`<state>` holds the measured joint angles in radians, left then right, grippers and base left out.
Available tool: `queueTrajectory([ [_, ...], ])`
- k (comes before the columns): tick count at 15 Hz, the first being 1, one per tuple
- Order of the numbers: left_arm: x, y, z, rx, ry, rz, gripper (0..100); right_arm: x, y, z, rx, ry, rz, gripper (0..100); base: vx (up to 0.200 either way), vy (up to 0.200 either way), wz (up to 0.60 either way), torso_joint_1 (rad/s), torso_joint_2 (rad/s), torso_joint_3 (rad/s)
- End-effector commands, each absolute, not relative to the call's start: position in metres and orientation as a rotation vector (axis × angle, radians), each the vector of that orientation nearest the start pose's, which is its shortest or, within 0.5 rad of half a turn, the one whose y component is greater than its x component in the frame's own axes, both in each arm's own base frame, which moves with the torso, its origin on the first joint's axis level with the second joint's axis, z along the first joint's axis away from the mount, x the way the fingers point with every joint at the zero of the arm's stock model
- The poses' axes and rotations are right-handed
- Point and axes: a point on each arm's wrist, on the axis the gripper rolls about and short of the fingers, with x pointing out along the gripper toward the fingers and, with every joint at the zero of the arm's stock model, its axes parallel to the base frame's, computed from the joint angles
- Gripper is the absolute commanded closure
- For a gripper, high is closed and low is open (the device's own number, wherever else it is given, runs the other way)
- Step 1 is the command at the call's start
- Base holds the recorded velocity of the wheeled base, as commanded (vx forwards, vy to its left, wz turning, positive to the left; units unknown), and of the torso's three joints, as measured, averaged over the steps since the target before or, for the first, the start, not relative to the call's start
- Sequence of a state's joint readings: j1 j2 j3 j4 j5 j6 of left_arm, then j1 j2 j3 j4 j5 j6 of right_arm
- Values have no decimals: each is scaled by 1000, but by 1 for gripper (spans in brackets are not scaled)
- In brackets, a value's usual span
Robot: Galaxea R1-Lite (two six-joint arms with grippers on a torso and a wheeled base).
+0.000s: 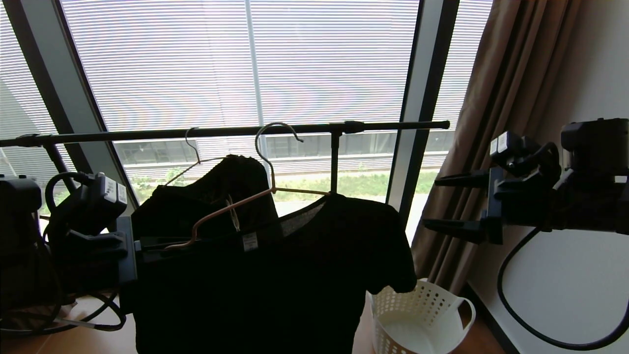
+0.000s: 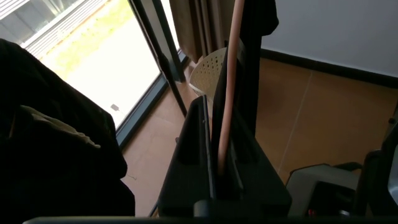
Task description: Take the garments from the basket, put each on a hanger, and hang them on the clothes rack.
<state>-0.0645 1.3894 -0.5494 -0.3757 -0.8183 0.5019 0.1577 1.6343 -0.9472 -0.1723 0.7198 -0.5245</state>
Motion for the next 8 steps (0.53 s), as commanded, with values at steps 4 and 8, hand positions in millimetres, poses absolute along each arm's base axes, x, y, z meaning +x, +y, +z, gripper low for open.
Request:
queueTrajectory([
  [4, 194, -29, 173, 289, 209, -952, 100, 290, 98, 215, -451, 199, 1102, 0, 0, 0, 0, 0, 0, 0],
  [8, 191, -29, 173, 291, 207, -950, 100, 284, 105, 211, -449, 209, 1130, 0, 0, 0, 0, 0, 0, 0],
])
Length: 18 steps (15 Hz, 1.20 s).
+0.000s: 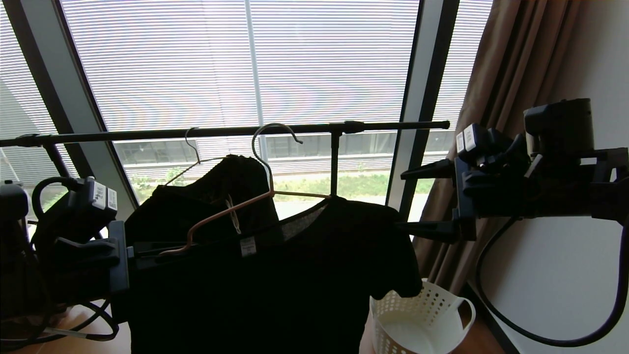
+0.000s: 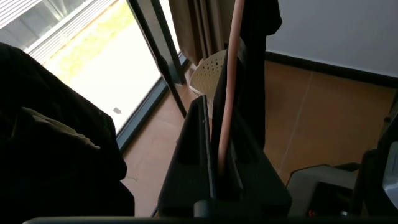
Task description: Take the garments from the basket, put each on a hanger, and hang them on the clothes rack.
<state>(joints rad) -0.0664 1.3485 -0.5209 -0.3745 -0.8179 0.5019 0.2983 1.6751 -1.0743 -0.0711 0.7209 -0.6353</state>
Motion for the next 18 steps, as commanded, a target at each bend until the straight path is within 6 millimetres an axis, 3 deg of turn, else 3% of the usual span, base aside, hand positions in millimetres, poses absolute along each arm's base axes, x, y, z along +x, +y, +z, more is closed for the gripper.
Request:
queueTrajectory([
  [1, 190, -29, 171, 288, 212, -951, 100, 283, 104, 209, -445, 220, 1132, 0, 0, 0, 0, 0, 0, 0],
  [10, 188, -27, 166, 273, 238, -942, 100, 280, 103, 195, -433, 276, 1120, 0, 0, 0, 0, 0, 0, 0],
  [18, 202, -8, 172, 189, 311, -712, 100, 274, 94, 188, -341, 379, 1039, 0, 0, 0, 0, 0, 0, 0],
])
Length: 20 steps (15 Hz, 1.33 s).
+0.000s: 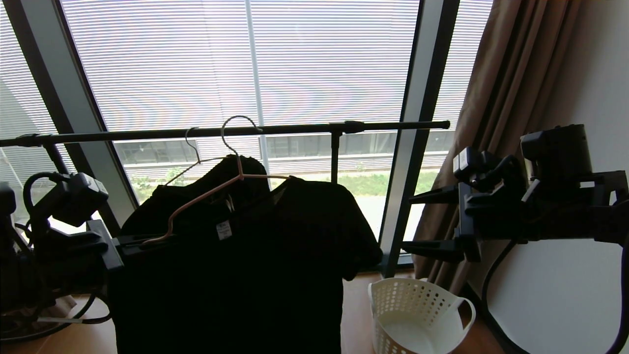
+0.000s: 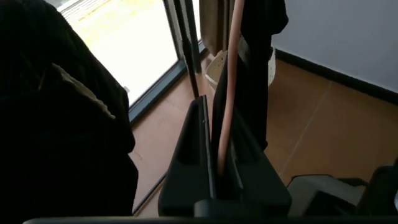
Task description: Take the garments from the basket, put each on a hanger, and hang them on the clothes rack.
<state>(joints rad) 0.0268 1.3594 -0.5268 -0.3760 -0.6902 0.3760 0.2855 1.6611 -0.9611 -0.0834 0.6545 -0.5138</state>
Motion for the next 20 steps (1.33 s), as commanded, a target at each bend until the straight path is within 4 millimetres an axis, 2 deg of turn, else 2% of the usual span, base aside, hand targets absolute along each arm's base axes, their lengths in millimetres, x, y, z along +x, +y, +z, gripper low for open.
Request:
queueTrajectory([
  [1, 206, -8, 174, 170, 326, -680, 100, 274, 94, 188, -324, 400, 1009, 0, 0, 0, 0, 0, 0, 0],
  [4, 218, -10, 175, 149, 353, -623, 100, 270, 91, 189, -252, 429, 971, 0, 0, 0, 0, 0, 0, 0],
  [7, 239, -16, 175, 141, 393, -528, 100, 268, 88, 179, -203, 442, 817, 0, 0, 0, 0, 0, 0, 0],
  [10, 247, -20, 173, 139, 406, -531, 100, 262, 86, 166, -176, 406, 743, 0, 0, 0, 0, 0, 0, 0],
  [12, 250, -25, 174, 141, 408, -509, 100, 263, 85, 167, -184, 393, 707, 0, 0, 0, 0, 0, 0, 0],
  [20, 268, -44, 172, 119, 434, -498, 100, 266, 85, 168, -185, 386, 697, 0, 0, 0, 0, 0, 0, 0],
])
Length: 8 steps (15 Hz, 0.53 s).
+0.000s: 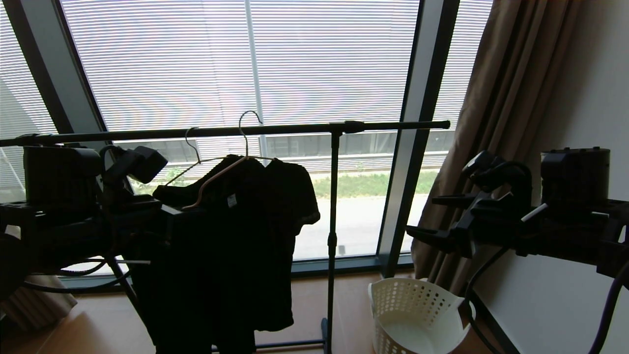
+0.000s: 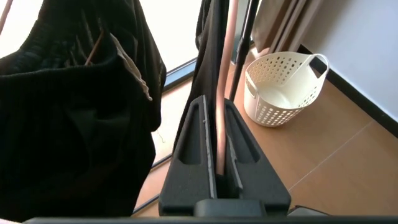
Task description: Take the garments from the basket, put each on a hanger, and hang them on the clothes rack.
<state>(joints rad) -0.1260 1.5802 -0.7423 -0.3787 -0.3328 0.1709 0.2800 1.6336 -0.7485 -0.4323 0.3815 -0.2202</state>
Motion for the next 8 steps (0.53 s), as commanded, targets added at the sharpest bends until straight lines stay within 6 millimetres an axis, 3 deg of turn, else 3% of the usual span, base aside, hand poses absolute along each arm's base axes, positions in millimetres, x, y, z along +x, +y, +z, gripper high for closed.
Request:
queueTrajectory([
  [1, 272, -48, 170, 119, 445, -485, 100, 265, 85, 169, -186, 383, 696, 0, 0, 0, 0, 0, 0, 0],
  [8, 295, -63, 160, 68, 410, -451, 100, 266, 81, 170, -183, 381, 682, 0, 0, 0, 0, 0, 0, 0],
])
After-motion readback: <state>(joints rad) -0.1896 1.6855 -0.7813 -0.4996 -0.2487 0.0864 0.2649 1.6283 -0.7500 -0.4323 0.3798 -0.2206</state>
